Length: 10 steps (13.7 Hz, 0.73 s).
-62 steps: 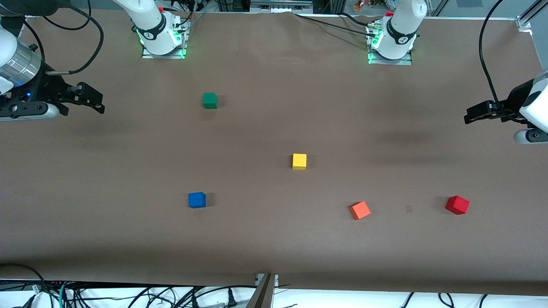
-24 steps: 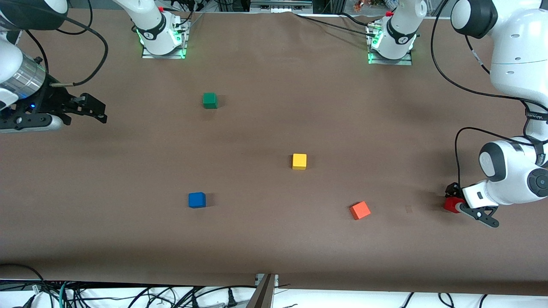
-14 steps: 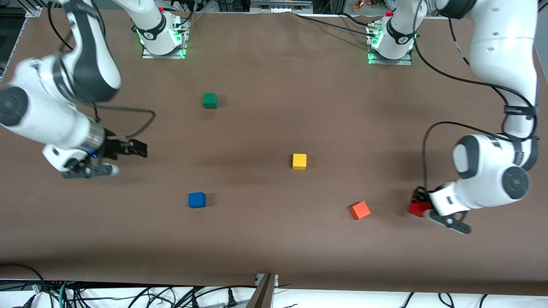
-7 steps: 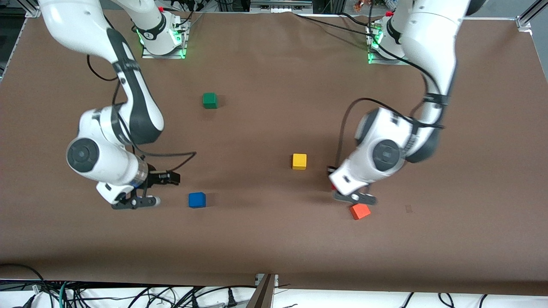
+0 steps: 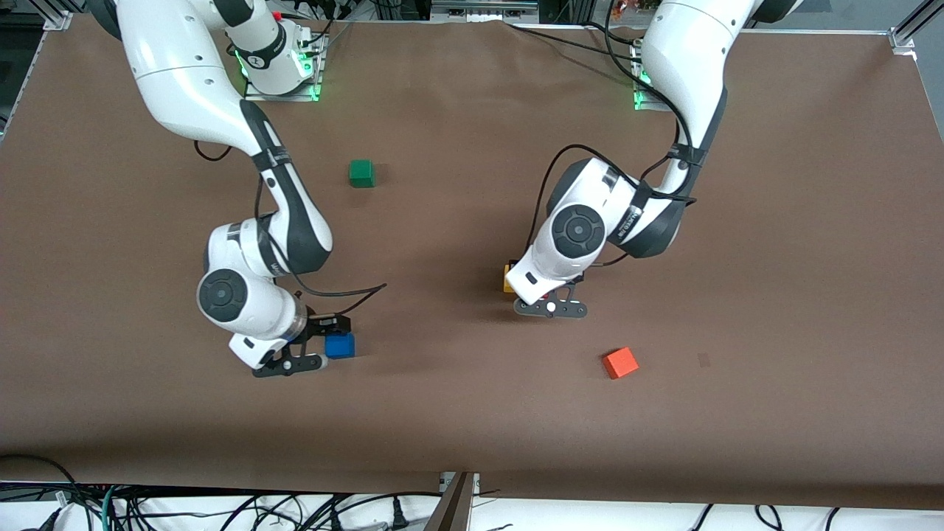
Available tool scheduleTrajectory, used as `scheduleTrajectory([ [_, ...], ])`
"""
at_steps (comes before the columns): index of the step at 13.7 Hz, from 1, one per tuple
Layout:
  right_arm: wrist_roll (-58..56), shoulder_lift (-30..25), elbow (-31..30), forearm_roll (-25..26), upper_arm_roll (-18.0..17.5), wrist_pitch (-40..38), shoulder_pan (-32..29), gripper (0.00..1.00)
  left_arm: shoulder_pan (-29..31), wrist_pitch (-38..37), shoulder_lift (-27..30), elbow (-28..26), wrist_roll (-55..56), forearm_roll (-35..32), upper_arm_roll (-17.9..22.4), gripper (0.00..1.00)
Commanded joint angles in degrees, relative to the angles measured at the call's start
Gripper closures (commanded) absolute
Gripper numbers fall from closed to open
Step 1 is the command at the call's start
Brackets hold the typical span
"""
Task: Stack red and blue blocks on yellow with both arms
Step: 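Lower the red cube onto the yellow cube while the right gripper grasps blue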
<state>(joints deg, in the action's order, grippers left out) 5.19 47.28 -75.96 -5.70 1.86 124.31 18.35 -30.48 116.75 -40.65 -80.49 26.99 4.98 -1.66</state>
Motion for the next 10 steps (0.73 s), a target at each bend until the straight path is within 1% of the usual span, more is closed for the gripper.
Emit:
scheduleTrajectory([
  [1, 0.52, 1.76, 2.31, -0.01, 0.08, 1.11, 0.63, 0.01, -1.94, 3.04, -0.39, -1.68, 1.66, 0.38, 1.05, 1.0],
  [4, 0.87, 2.99, 2.22, 0.08, 0.08, 1.29, 0.81, 0.06, -3.09, 5.32, -0.48, -3.26, 2.89, 0.29, 1.23, 1.0],
  [6, 0.61, 3.69, 2.05, 0.08, 0.08, 3.39, 0.81, 0.13, -3.35, 6.21, -0.4, -4.14, 2.98, 0.29, 1.14, 1.0],
  [7, 0.78, 4.13, 2.05, 0.08, 0.08, 4.27, 0.81, 0.14, -3.88, 6.3, -0.39, -4.49, 3.07, 0.29, 1.22, 1.0],
  [8, 0.7, 4.31, 2.05, 0.08, 0.08, 4.63, 0.81, 0.18, -4.14, 6.3, -0.39, -4.67, 3.68, 0.2, 1.31, 1.0],
  [10, 0.61, 4.4, 2.05, 0.08, 0.08, 4.54, 0.81, 0.31, -4.41, 6.3, -0.05, -5.02, 4.47, -0.85, 1.23, 1.0],
])
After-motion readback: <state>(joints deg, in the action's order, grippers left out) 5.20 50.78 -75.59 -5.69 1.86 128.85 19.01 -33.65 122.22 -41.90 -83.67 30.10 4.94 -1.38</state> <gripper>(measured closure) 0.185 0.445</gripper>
